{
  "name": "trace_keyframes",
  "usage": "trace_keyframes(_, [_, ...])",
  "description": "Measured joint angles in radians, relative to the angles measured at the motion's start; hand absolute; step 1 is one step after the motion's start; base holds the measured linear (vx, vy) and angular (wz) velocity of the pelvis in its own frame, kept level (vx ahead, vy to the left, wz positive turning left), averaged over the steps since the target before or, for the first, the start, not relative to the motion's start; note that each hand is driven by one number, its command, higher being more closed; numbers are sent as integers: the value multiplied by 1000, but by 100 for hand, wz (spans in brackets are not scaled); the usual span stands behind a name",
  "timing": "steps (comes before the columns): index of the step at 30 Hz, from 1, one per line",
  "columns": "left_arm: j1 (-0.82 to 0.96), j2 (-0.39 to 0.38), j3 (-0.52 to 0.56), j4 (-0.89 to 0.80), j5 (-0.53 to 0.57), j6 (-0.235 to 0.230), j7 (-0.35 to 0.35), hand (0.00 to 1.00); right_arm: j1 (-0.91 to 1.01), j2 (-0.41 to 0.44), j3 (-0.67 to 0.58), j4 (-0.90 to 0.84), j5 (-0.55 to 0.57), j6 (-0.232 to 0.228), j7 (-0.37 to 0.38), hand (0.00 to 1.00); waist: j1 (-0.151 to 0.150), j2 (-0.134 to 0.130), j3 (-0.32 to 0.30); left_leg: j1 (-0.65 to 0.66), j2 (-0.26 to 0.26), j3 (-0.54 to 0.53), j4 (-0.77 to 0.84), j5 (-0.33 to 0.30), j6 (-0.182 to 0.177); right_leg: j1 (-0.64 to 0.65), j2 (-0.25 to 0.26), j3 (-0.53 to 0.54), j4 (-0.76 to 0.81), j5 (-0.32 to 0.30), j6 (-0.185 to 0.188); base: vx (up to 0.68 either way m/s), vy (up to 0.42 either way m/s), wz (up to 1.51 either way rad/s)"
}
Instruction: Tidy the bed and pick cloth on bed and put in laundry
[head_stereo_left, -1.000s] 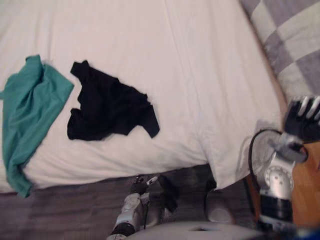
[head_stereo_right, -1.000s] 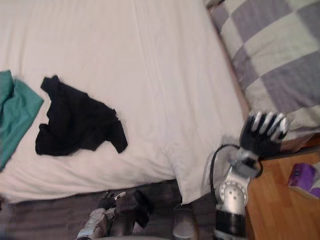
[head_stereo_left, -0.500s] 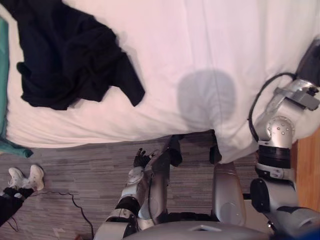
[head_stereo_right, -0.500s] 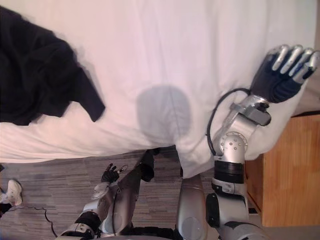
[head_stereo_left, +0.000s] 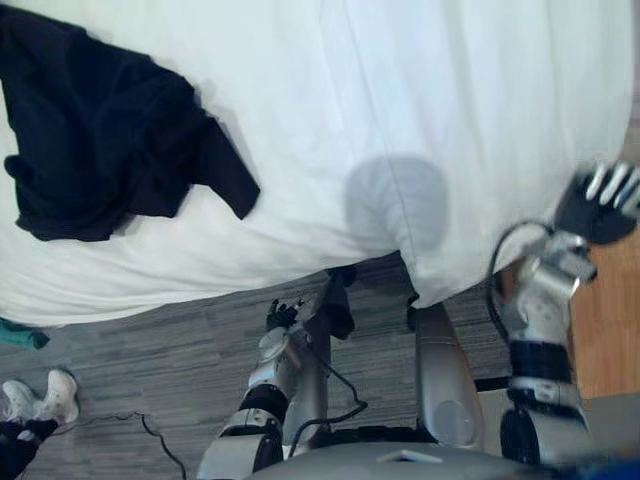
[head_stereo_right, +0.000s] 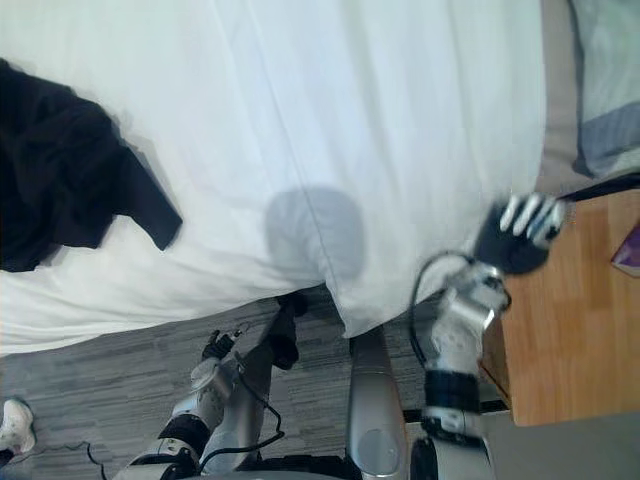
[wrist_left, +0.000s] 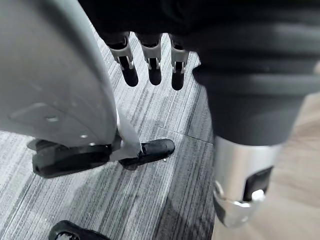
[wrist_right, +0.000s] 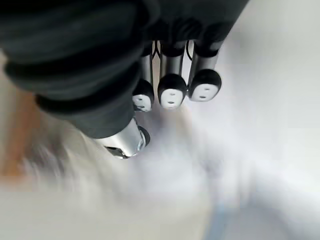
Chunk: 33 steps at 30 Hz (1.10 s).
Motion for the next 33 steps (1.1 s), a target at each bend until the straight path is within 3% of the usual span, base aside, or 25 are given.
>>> trace_keyframes(4, [-15,-3,35,13,1,1,61,0,175,58,-6,100,-10,104,12,100,-19,-2,1,56,5,22,-3,-7,-6,44,5,13,-1,6,1,-32,-8,-22])
trace_keyframes(5, [-16,-2,35,11,2,-2,80,0,198,56,-7,104,-33,132,23,0,-24,-7,2,84,7,21,-3,-11,-7,75,7,10,-5,6,1,-39,-5,-10])
trace_keyframes(9, [-14,5,36,10,2,-42,149,0,211,42,8,116,-245,190,36,0,-22,-27,-10,143,26,23,1,-56,15,146,23,-5,-26,10,1,-58,11,-5])
trace_keyframes(10, [-10,9,35,8,2,-61,148,0,213,42,21,130,-367,194,17,0,-11,-41,-18,160,26,24,1,-63,17,167,22,-7,-32,10,1,-32,18,2])
trace_keyframes(11, [-1,15,34,-3,1,-75,146,0,213,42,43,150,-536,181,-9,0,-2,-57,-27,183,26,23,2,-67,22,195,20,-12,-37,10,1,-19,19,3])
trace_keyframes(12, [9,19,33,-18,1,-80,144,0,214,44,56,161,-631,172,-23,0,0,-65,-34,191,26,22,6,-71,23,210,19,-16,-41,10,2,11,17,12])
trace_keyframes(13, [25,29,31,-35,1,-94,138,0,219,48,104,183,-810,139,-65,0,4,-82,-53,203,29,18,21,-82,22,237,15,-26,-48,7,2,23,13,15])
trace_keyframes(14, [32,36,28,-40,2,-95,137,0,221,53,125,197,-899,123,-82,0,8,-87,-65,206,32,13,36,-92,25,249,12,-33,-49,4,2,52,19,29])
trace_keyframes(16, [48,47,23,-46,17,-93,119,0,258,75,190,241,-1204,54,-146,0,30,-102,-98,223,43,-18,88,-132,28,315,0,-67,-68,-7,7,77,22,40])
trace_keyframes(20, [143,60,-13,-50,153,-99,88,0,322,88,269,314,-1483,26,-215,0,52,-114,-184,256,33,-67,101,-142,33,406,-19,-133,-110,-15,8,123,28,38])
trace_keyframes(21, [153,60,-13,-49,166,-99,82,0,325,89,271,325,-1507,22,-224,0,53,-115,-190,263,32,-69,99,-141,33,418,-20,-139,-114,-15,8,136,18,31])
trace_keyframes(23, [237,78,-37,4,227,-110,45,0,327,76,284,412,-1622,7,-302,0,52,-118,-261,311,15,-99,65,-131,20,490,-26,-169,-157,-15,9,132,0,31])
trace_keyframes(27, [294,102,-90,64,252,-143,-14,0,323,58,286,502,-1610,12,-360,0,46,-105,-312,352,7,-145,36,-108,3,555,-27,-212,-187,-15,9,51,-43,28])
trace_keyframes(29, [296,97,-129,99,281,-170,-54,0,317,51,276,527,-1585,20,-387,0,43,-96,-318,390,-2,-167,38,-136,-9,606,-46,-256,-194,-15,9,-16,-10,28])
trace_keyframes(31, [298,94,-152,106,286,-182,-71,0,319,40,261,545,-1581,22,-392,0,35,-104,-321,417,-9,-168,40,-141,-16,633,-69,-277,-201,-20,25,37,17,37])
trace_keyframes(33, [297,86,-194,110,293,-192,-101,0,338,9,218,575,-1581,29,-397,0,18,-91,-328,482,-40,-171,-3,-139,-29,690,-124,-314,-183,-27,64,72,157,54])
